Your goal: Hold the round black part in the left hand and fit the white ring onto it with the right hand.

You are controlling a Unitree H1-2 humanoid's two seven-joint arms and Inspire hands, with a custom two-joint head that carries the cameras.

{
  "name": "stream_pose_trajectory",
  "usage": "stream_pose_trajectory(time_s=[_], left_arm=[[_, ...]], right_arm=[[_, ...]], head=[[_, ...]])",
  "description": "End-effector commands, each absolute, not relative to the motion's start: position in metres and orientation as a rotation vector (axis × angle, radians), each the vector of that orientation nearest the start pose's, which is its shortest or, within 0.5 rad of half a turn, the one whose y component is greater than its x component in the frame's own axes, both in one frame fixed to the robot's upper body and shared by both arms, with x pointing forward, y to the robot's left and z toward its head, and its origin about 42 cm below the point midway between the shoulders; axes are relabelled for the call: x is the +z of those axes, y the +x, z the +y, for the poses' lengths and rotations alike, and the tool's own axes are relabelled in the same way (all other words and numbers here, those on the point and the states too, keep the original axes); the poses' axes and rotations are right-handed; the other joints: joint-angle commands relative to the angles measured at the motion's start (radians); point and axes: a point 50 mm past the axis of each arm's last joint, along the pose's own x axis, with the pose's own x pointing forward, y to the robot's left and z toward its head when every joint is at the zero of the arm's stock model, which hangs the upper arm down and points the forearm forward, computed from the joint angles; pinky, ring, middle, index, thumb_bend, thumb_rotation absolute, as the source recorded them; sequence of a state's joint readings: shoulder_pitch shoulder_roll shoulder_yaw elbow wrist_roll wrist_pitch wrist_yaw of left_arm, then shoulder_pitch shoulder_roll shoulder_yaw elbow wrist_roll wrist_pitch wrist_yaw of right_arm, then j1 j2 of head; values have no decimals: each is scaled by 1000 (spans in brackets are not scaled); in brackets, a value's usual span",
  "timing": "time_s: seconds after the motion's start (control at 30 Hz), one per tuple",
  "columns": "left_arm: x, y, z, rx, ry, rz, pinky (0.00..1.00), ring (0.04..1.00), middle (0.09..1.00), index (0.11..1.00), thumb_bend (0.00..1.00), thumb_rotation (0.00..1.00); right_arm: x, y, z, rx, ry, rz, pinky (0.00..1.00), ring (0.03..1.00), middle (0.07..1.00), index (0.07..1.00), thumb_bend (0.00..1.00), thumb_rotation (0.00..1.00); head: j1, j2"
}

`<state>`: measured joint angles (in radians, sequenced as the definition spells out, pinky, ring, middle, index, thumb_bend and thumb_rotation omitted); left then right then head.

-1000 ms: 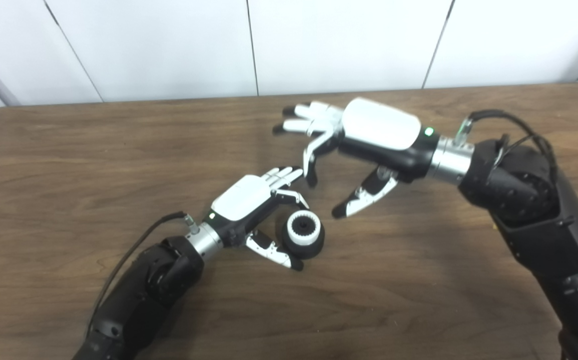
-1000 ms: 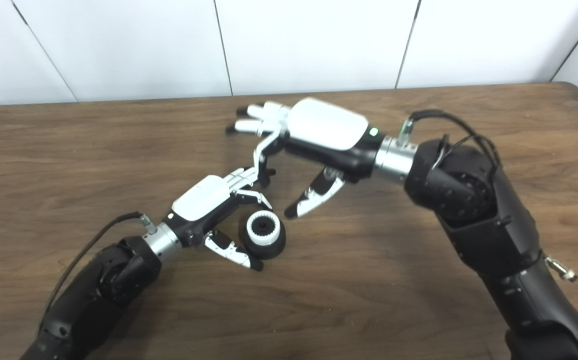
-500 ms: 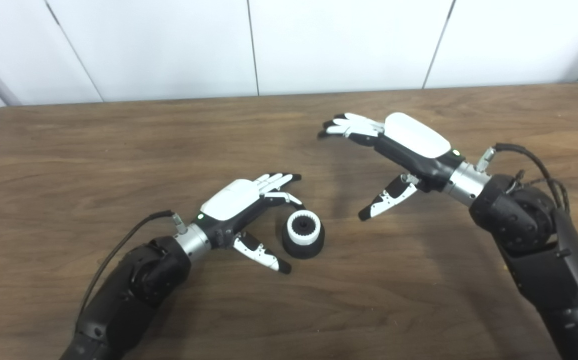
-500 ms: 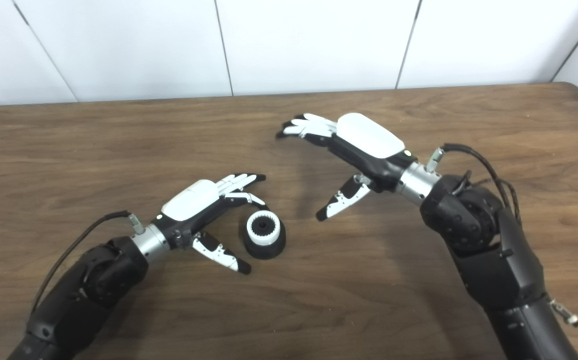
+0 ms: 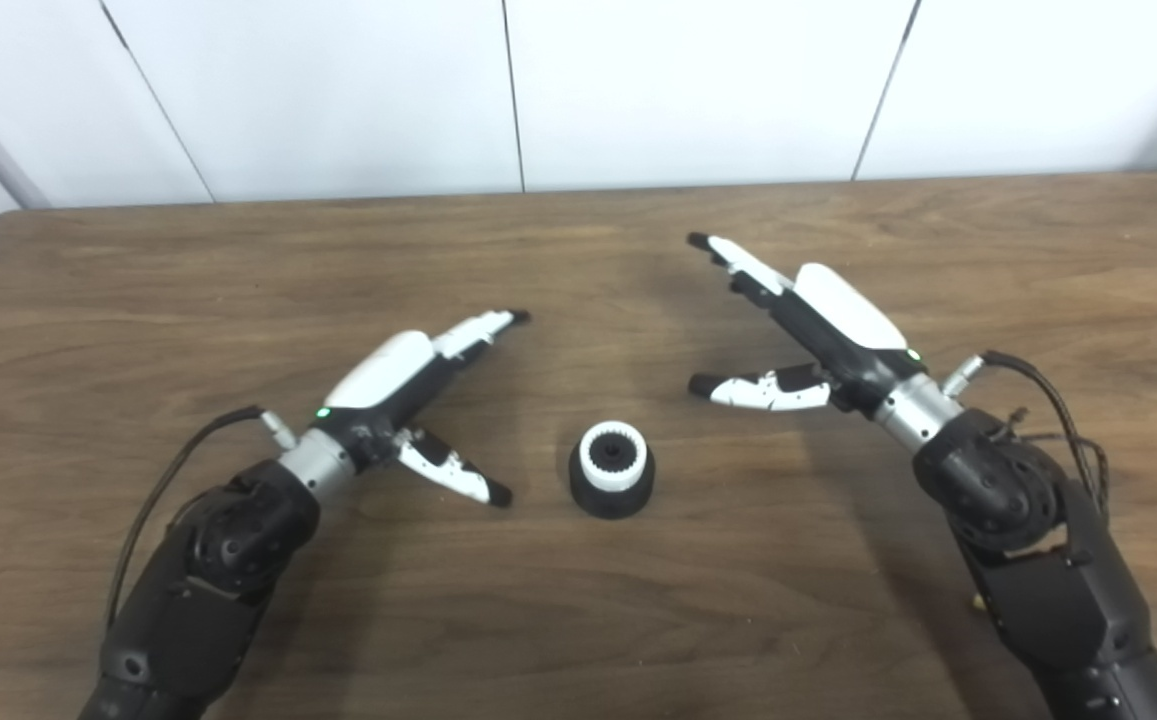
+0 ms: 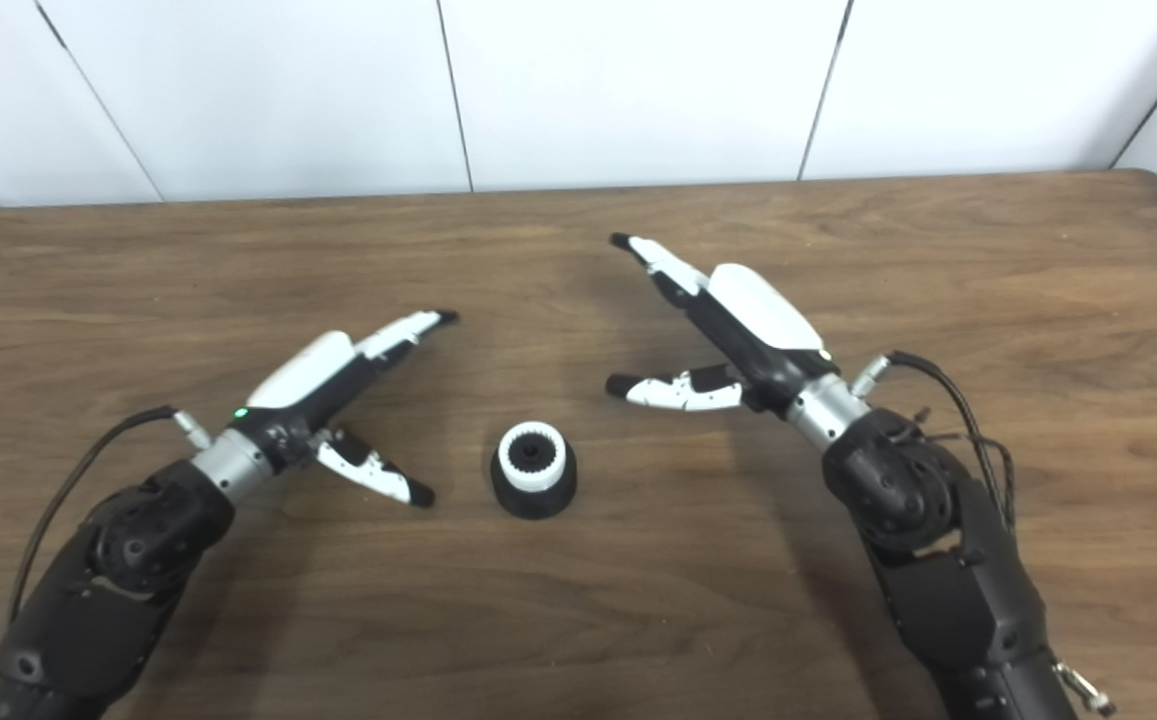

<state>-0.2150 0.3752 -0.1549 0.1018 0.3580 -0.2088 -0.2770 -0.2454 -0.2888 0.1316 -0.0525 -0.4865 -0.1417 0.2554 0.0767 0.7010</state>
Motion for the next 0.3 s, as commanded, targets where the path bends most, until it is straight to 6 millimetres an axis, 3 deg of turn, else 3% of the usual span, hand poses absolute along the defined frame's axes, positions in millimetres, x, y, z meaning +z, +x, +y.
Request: stream_pose_trajectory(time_s=[0.0, 0.07, 0.13, 0.2, 0.27], left_arm=[[140, 344, 272, -400, 673, -171, 887, 980, 1000, 1000, 611, 0], [138, 344, 274, -356, 616, -182, 905, 986, 1000, 1000, 393, 0], [135, 344, 276, -296, 546, -183, 919, 992, 1000, 1000, 321, 0], [133, 344, 277, -253, 503, -182, 918, 989, 1000, 1000, 324, 47], [131, 343, 276, -222, 489, -185, 919, 995, 1000, 1000, 365, 376]], right_arm=[[194, 354, -230, 308, -750, -392, 878, 960, 985, 979, 322, 684], [189, 354, -232, 279, -718, -370, 884, 963, 993, 980, 320, 738], [185, 355, -231, 245, -683, -354, 878, 961, 994, 975, 337, 764], [180, 356, -231, 221, -652, -344, 878, 961, 995, 972, 354, 794], [176, 356, -231, 203, -618, -329, 905, 976, 999, 981, 381, 841]], head=[[-1, -4], [-11, -7], [-21, -11], [-21, -11], [-21, -18]])
